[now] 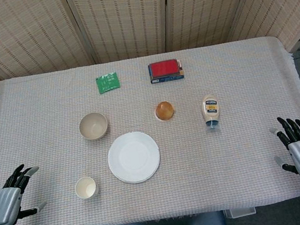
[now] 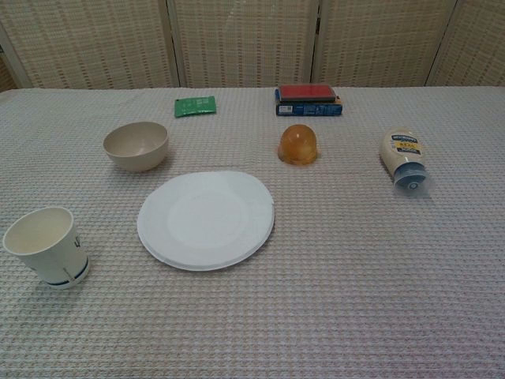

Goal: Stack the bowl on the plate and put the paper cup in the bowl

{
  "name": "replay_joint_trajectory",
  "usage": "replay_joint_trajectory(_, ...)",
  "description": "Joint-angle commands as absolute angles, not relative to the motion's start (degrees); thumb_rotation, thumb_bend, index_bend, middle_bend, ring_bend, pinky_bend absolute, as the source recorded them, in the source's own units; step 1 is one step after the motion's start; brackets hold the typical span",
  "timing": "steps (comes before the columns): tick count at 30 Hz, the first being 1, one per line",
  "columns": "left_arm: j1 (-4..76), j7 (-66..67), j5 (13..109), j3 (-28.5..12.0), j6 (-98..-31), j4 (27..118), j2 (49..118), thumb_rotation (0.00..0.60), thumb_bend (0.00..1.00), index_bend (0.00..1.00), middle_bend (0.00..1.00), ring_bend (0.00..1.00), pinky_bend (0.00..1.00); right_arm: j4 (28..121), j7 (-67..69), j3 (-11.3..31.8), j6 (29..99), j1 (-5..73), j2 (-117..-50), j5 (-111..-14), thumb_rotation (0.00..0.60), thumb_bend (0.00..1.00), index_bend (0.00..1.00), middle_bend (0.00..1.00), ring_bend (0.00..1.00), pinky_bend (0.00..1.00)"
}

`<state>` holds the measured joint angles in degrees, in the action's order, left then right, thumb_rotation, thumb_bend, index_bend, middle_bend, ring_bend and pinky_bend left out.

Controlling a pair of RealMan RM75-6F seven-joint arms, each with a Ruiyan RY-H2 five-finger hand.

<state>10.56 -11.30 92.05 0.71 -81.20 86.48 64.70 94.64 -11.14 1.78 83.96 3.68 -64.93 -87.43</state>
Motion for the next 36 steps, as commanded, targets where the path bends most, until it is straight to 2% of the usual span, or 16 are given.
replay_joint_trajectory(1,10.40,-9.39,91.25,0.50,-81.15,86.63,64.75,0.600,0.05,0.17,0.20,0.05,0.20,94.59,-11.21,1.70,83.97,3.68,-64.98,-87.54,0.600,0.26,0.17,0.00,0.00,0.00)
replay_joint_trajectory(9,10.82,-10.11,91.15,0.72,-80.15,87.58,64.47,0.600,0.06,0.19,0.20,0.05,0.20,94.86,-11.11,1.88,84.64,3.49,-64.92,-87.58,0.600,0.26,0.17,0.00,0.00,0.00)
replay_joint_trajectory(15,12.04,-12.96,91.18,-0.66,-80.32,85.60,65.54,0.600,0.06,0.23,0.20,0.05,0.20,94.69,-10.00,2.38,85.14,3.40,-64.76,-87.23,0.600,0.26,0.17,0.00,0.00,0.00)
replay_joint_trajectory(19,14.96,-14.17,89.64,-2.12,-76.19,84.22,64.94,0.600,0.14,0.24,0.20,0.05,0.20,93.23,-9.40,3.40,84.19,4.32,-65.47,-86.19,0.600,0.26,0.17,0.00,0.00,0.00)
replay_joint_trajectory(22,17.58,-13.40,85.67,-3.65,-70.58,82.98,64.62,0.600,0.21,0.25,0.20,0.05,0.20,91.79,-10.11,4.49,84.15,5.04,-66.69,-85.47,0.600,0.26,0.17,0.00,0.00,0.00)
replay_joint_trajectory(25,19.98,-16.03,84.17,-4.88,-67.19,79.72,66.06,0.600,0.22,0.27,0.20,0.05,0.20,89.56,-10.83,5.09,84.42,5.64,-68.32,-85.53,0.600,0.26,0.17,0.00,0.00,0.00)
replay_joint_trajectory(36,27.27,-20.09,84.98,-7.18,-61.88,70.76,70.94,0.600,0.27,0.34,0.20,0.05,0.20,87.41,-9.20,5.64,80.39,6.98,-68.63,-82.05,0.600,0.26,0.17,0.00,0.00,0.00)
